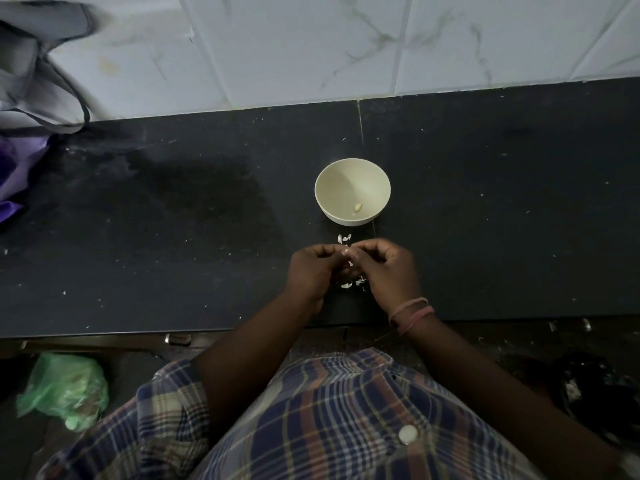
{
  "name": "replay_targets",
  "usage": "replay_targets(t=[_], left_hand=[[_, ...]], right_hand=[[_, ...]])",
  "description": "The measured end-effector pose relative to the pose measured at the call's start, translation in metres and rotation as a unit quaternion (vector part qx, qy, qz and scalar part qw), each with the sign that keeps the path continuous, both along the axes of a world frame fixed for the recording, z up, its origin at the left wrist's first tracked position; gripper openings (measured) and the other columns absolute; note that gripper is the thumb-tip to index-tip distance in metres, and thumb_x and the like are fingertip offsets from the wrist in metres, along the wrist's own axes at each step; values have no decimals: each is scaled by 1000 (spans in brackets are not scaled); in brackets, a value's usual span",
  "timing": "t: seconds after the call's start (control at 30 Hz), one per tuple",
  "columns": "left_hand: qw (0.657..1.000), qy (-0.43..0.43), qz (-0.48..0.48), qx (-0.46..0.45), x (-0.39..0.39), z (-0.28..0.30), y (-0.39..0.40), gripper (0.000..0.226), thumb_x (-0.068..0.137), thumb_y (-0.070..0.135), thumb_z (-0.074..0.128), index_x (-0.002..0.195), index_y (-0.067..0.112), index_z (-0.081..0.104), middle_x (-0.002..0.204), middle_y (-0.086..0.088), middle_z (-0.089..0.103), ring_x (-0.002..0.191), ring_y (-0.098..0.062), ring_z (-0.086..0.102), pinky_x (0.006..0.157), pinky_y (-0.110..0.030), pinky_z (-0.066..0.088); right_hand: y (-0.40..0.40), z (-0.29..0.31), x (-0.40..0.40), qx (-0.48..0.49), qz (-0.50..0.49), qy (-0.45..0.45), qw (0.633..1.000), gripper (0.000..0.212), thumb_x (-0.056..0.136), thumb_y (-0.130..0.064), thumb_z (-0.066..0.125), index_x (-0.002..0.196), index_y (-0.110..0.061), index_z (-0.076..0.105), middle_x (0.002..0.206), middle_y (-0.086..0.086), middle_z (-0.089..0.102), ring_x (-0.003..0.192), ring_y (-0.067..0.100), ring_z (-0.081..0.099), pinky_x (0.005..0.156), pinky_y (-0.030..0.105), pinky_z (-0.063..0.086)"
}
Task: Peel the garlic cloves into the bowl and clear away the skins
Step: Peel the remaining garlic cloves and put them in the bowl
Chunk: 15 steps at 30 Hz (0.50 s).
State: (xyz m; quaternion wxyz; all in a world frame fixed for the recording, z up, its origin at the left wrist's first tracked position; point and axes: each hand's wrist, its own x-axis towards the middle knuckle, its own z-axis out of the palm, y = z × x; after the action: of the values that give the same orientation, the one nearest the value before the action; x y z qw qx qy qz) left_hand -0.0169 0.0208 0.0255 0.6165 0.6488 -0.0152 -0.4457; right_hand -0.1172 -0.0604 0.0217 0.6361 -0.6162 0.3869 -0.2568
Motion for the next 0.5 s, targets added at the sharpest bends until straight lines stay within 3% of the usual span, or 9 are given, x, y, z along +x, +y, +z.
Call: replay_targets(t=[0.1, 0.2, 0.37, 0.5], left_hand=[[1000, 5, -14, -4, -4, 1, -3, 8, 95, 0, 62, 92, -3, 69, 62, -6, 70, 52, -13, 66, 51, -23, 54], [1000, 17, -6, 1, -3, -2, -5, 12, 95, 1, 62, 87, 1, 71, 61, -5, 70, 52, -14, 61, 54, -26, 55], [998, 56, 9, -2, -2, -2, -5, 14, 96, -3, 58, 90, -6, 70, 64, -8, 71, 49, -11, 61, 50, -21, 53], [999, 36, 11, 37, 1, -9, -5, 16, 96, 2, 61, 102, -8, 71, 72, -12, 71, 55, -13, 64, 56, -26, 55]], right_hand=[[-2, -1, 0, 5, -15, 4, 1000, 7, 89, 0, 66, 91, 3, 73, 79, 15, 73, 63, 12, 66, 60, 23, 56], [-4, -2, 4, 38, -30, 0, 999, 7, 89, 0, 66, 88, 0, 72, 77, 14, 72, 64, 16, 66, 60, 28, 58], [-2, -3, 6, 193, -58, -40, 979, 8, 89, 2, 64, 87, -1, 71, 76, 16, 69, 66, 28, 63, 66, 40, 58], [1, -3, 9, 235, -74, -37, 968, 9, 91, 2, 63, 86, 0, 70, 79, 18, 67, 63, 27, 62, 61, 38, 59]])
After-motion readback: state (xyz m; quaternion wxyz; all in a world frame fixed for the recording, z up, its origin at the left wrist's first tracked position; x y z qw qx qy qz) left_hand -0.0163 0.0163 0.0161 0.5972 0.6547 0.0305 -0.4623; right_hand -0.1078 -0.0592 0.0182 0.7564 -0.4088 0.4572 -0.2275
